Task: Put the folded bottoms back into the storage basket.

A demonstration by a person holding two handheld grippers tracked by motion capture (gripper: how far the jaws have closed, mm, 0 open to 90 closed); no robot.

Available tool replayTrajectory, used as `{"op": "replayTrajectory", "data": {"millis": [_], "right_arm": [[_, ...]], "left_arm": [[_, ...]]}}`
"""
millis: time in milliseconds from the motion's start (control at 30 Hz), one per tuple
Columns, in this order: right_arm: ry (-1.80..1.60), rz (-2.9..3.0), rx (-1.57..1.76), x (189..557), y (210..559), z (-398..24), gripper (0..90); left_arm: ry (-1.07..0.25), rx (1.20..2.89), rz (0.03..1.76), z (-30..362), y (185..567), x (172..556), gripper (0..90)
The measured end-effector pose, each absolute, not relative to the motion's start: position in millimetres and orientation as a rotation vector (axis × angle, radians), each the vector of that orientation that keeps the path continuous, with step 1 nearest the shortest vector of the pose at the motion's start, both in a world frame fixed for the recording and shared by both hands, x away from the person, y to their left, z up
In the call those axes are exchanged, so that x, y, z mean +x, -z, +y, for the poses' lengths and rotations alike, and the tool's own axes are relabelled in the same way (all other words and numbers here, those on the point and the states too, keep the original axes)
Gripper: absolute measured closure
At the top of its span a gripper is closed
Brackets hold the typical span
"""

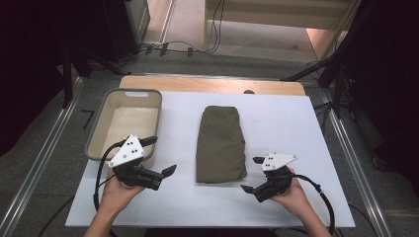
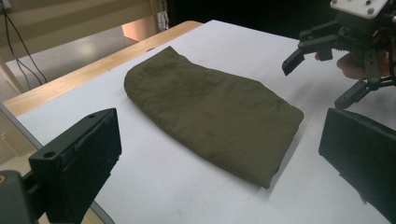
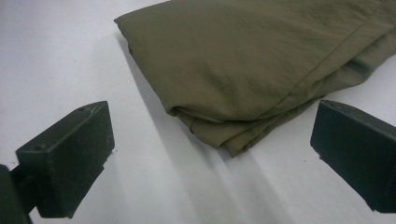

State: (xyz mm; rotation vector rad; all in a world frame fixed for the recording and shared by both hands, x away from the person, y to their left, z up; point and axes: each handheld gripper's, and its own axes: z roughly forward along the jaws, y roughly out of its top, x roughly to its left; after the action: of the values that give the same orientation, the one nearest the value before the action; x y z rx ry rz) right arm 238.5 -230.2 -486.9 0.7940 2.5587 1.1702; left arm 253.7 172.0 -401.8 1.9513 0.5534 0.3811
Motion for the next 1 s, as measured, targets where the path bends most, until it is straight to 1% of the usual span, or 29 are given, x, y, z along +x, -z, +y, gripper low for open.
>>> {"op": "replayTrajectory", "data": {"millis": [133, 200, 433, 500, 567, 633, 1000], "right_arm": [[-1.140, 2.570, 0.763, 239, 492, -225, 0.0], [-1.127, 2.577, 0.751, 240, 495, -224, 3.4], [-1.088, 2.576, 0.744, 242, 501, -220, 6.4], [-1.073, 2.569, 0.726, 243, 503, -220, 12.7], [-1.049, 2.557, 0.717, 243, 505, -218, 14.4], [-1.049, 2.556, 0.714, 243, 506, -218, 18.9], [-1.021, 2.568, 0.704, 249, 516, -213, 30.9]], "left_arm": [[-0.378, 1.947, 0.554, 172, 402, 254, 0.0], [-0.379, 1.946, 0.555, 172, 402, 254, 0.0], [-0.377, 1.946, 0.556, 172, 402, 254, 0.0], [-0.376, 1.948, 0.556, 172, 402, 254, 0.0], [-0.378, 1.943, 0.561, 172, 403, 254, 0.0], [-0.375, 1.937, 0.563, 173, 403, 254, 0.0], [-0.371, 1.943, 0.565, 171, 405, 255, 0.0]]}}
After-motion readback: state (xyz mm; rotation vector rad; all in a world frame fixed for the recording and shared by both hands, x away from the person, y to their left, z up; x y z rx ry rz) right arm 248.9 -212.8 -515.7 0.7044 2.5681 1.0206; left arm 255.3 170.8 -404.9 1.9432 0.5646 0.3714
